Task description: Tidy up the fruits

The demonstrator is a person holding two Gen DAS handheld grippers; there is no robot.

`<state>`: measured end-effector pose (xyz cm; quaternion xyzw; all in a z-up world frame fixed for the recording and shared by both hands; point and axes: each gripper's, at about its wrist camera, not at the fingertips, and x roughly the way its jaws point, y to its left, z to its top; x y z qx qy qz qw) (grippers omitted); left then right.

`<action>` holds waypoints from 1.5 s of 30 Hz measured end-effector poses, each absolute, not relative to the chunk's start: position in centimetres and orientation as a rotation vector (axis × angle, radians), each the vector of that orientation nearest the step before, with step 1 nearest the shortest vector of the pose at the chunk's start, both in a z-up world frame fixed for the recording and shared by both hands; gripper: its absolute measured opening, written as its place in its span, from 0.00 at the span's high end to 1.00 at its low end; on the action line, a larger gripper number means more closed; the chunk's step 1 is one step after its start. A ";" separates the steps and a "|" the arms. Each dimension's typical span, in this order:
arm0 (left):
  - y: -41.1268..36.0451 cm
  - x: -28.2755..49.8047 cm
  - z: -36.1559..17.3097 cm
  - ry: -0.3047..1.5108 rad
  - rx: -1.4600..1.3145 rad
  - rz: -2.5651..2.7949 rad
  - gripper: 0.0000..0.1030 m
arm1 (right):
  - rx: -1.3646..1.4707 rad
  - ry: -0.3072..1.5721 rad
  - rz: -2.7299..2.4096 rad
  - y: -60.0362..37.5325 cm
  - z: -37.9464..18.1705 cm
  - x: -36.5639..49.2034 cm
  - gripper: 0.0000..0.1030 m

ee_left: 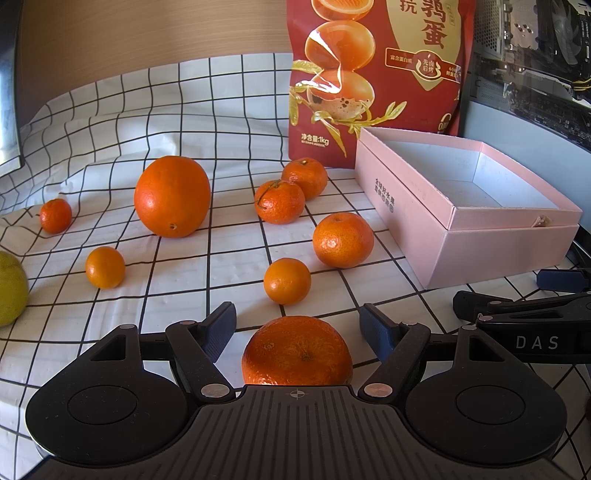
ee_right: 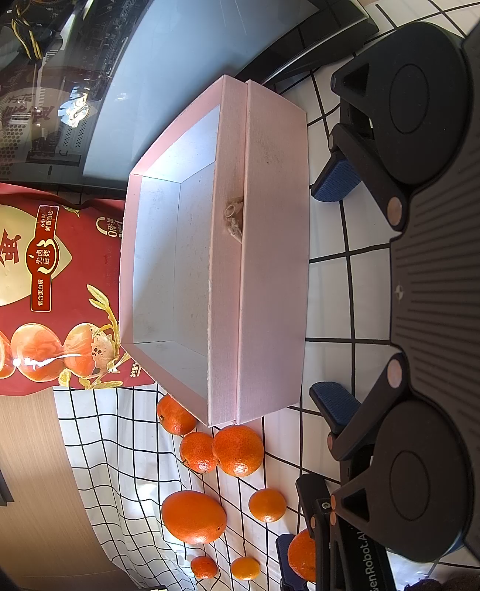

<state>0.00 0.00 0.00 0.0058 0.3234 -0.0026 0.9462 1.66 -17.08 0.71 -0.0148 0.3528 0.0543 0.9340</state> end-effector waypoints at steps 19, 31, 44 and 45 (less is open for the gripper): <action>0.0 0.0 0.0 0.659 0.012 -0.005 0.23 | -0.030 0.722 0.111 -17.1 0.7 1.7 0.00; 0.3 0.0 0.1 0.659 0.012 -0.005 0.23 | -0.030 0.721 0.111 -17.1 0.7 1.7 0.00; 4.7 0.2 1.9 0.755 -0.081 -0.091 0.27 | -0.045 0.847 0.130 -16.3 0.5 2.4 0.00; 5.5 0.1 2.6 0.762 -0.096 -0.094 0.28 | -0.041 0.860 0.121 -16.2 0.6 2.4 0.00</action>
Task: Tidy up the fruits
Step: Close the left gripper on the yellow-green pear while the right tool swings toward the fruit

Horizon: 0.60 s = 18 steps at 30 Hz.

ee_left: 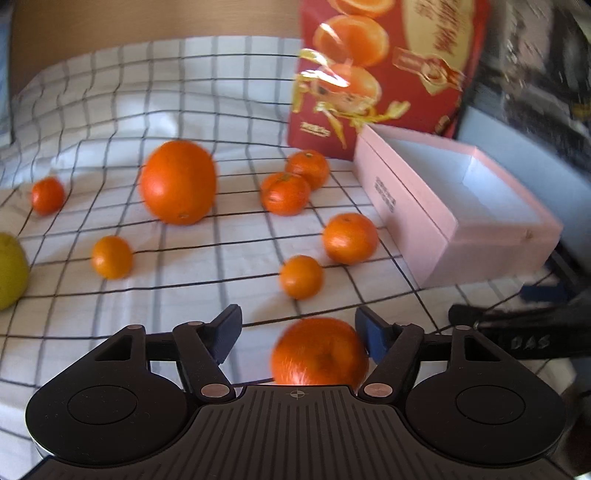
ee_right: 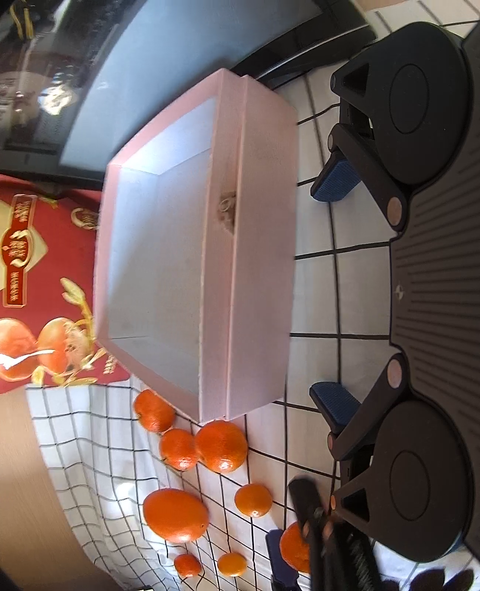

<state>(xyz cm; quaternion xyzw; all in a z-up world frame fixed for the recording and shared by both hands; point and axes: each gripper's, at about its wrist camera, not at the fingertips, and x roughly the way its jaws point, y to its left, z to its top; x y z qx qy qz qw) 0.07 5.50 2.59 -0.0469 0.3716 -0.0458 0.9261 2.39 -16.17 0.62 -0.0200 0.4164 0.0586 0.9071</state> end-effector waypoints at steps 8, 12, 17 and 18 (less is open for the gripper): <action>15.6 -3.3 8.0 0.726 -0.194 0.019 0.31 | -0.028 0.950 0.062 -15.2 1.5 2.8 0.00; 21.9 -6.2 8.9 0.666 -0.238 0.233 0.32 | -0.030 0.919 0.107 -12.8 3.0 1.2 0.11; 28.2 -8.4 8.0 0.700 -0.336 0.364 0.33 | -0.072 0.768 0.236 -7.7 6.0 -2.3 0.11; 28.7 -8.6 8.0 0.702 -0.350 0.352 0.33 | -0.106 0.721 0.237 -6.4 6.5 -3.0 0.11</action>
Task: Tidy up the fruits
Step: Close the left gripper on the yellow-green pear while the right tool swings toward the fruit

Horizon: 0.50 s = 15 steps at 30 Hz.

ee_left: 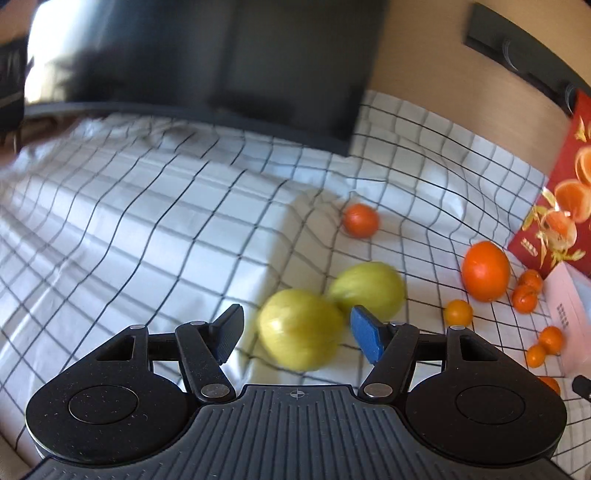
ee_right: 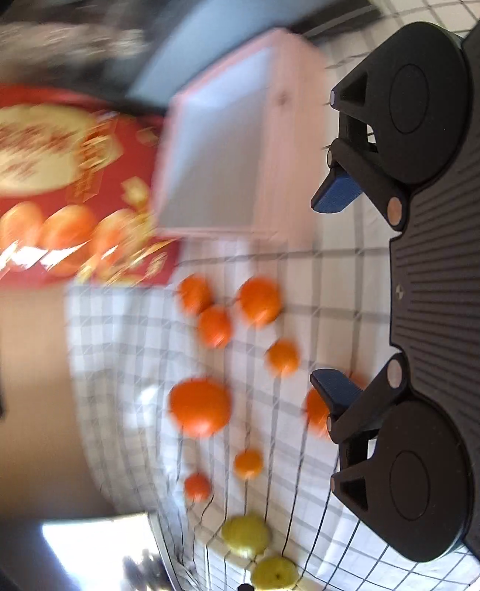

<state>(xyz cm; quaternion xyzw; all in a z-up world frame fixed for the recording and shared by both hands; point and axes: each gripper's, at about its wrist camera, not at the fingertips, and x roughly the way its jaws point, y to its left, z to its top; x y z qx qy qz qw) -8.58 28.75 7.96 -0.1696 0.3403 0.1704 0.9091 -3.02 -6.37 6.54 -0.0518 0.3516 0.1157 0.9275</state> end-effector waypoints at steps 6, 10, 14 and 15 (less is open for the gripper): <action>28.4 -8.3 7.8 0.734 -0.258 0.239 0.33 | -0.137 0.752 0.362 -2.4 7.2 -3.5 0.11; 27.4 -8.0 7.4 0.748 -0.171 0.219 0.32 | -0.216 0.744 0.374 -0.5 6.9 -4.4 0.11; 27.8 -7.0 7.1 0.761 -0.142 0.236 0.32 | -0.298 0.721 0.372 0.3 6.6 -5.4 0.11; 28.0 -6.7 7.0 0.766 -0.149 0.232 0.32 | -0.309 0.719 0.368 0.3 6.6 -5.5 0.11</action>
